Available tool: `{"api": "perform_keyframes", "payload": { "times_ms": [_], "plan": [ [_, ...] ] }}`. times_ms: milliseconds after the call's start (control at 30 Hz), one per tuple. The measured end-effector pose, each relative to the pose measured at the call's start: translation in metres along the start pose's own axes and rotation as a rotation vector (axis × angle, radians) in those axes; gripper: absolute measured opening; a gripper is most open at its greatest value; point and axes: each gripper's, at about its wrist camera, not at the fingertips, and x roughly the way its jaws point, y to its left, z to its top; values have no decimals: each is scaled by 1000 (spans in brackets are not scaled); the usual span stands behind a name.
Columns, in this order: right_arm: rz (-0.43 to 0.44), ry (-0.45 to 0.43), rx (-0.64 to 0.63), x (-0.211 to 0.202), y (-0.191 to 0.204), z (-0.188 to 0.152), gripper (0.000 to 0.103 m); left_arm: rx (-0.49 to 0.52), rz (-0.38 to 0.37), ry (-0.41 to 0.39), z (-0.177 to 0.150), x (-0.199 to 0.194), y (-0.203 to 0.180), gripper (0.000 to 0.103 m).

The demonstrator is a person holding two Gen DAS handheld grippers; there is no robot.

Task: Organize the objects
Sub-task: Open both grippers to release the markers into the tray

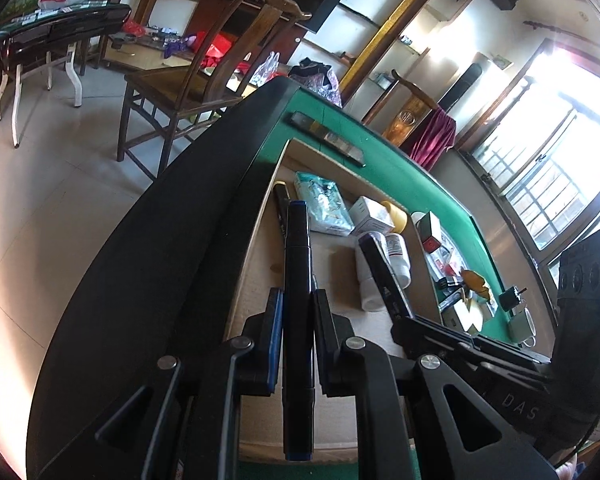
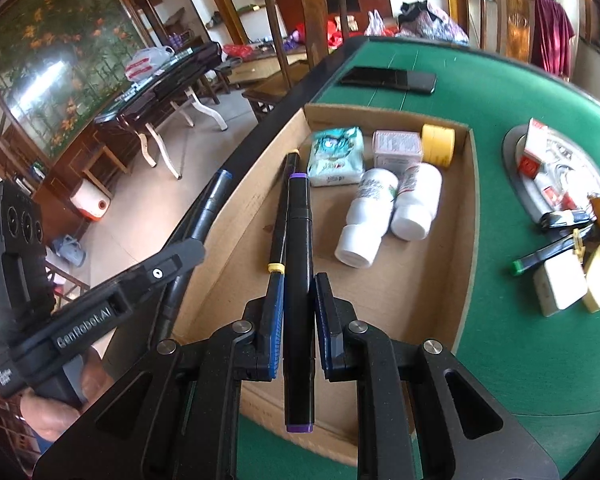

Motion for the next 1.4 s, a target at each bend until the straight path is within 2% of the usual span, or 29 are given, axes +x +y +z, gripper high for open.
{"api": "perform_keyframes", "payload": {
  "times_ms": [233,600,1233,1400],
  "plan": [
    [-17,45,23,29,8,-2,15,-6,23,27,-2,15,6,13],
    [-45,61,51,54,3,-2,15,18,39,36,-4,21,5,13],
    [-21,65,33,57,7,-10,15,11,36,26,-4,17,7,14],
    [1,44,62,47,-7,-16,15,15,27,11,-2,9,4,14]
  ]
}}
